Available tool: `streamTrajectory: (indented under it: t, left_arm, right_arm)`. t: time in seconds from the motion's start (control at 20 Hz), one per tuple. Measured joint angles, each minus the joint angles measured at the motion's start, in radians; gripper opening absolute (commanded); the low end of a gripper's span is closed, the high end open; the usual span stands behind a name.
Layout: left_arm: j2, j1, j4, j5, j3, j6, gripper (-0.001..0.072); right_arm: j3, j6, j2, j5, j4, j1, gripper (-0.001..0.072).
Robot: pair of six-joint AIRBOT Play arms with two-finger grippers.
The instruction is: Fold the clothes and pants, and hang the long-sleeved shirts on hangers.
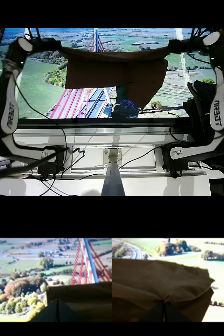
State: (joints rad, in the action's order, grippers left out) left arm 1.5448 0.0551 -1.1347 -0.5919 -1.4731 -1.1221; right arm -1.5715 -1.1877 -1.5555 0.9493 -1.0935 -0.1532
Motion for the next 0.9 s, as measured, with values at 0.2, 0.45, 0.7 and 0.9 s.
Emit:
streamTrajectory:
  t: [0.2, 0.45, 0.7, 0.9]
  left_arm:
    - [-0.251, 0.018, -0.023, -0.047, 0.000, 0.001, 0.0010]
    - [-0.651, 0.027, -0.126, -0.154, -0.001, 0.003, 0.0009]
    - [-0.937, 0.028, -0.162, -0.176, 0.000, -0.003, 0.0009]
    - [-0.994, 0.029, -0.171, -0.137, 0.000, -0.018, 0.0009]
  right_arm:
    - [-0.030, 0.060, 0.226, 0.076, -0.012, 0.000, 0.0011]
    - [-0.043, 0.097, 0.599, 0.179, -0.011, 0.000, 0.0011]
    - [-0.044, 0.105, 0.887, 0.214, -0.006, 0.000, 0.0010]
    - [-0.040, 0.108, 0.954, 0.195, -0.008, 0.000, 0.0010]
